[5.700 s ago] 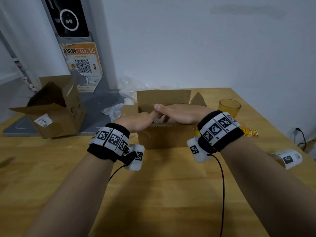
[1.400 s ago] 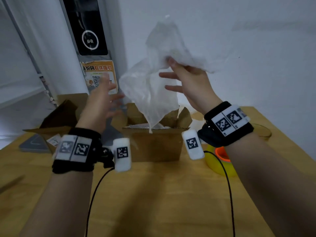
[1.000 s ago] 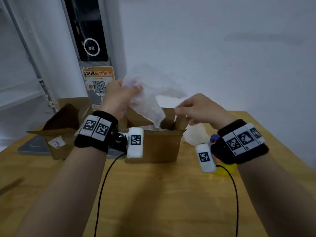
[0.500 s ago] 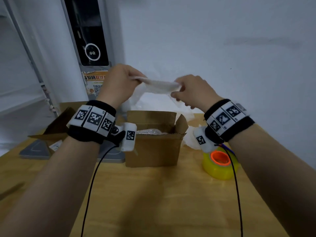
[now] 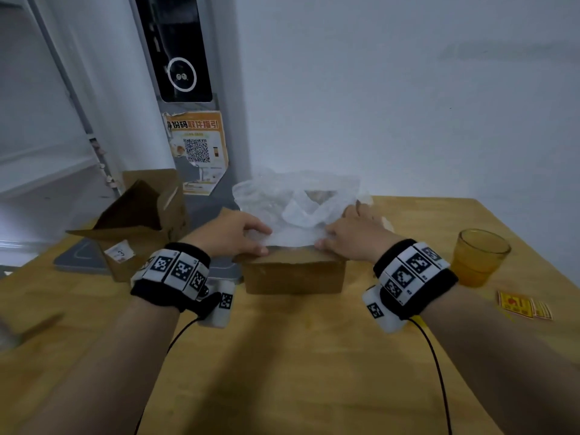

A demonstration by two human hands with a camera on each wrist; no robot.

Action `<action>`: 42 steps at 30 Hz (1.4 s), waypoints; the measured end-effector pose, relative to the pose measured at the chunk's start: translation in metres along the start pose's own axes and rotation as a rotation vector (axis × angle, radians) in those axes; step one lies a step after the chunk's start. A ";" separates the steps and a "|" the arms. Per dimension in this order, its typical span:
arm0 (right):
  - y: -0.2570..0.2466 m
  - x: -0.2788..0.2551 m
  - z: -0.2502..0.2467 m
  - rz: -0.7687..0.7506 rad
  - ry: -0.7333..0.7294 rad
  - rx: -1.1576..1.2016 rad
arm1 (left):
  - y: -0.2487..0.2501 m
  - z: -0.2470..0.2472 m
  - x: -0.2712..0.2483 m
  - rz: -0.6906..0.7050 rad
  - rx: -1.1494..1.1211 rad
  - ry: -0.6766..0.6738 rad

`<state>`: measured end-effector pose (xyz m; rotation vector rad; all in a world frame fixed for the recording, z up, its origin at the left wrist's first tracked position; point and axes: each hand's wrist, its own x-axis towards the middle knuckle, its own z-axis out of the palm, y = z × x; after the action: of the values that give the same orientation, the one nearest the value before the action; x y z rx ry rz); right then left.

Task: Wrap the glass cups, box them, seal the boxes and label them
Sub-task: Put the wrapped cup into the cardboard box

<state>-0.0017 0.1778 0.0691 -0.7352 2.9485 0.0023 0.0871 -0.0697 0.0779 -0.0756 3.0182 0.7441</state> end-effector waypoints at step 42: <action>0.024 0.058 -0.009 -0.426 -0.186 -0.223 | -0.026 0.015 0.040 -0.109 0.268 -0.223</action>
<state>-0.0649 0.1711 0.0711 -1.3013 2.5861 0.3492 0.0485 -0.0871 0.0513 -0.1387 2.8407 0.3114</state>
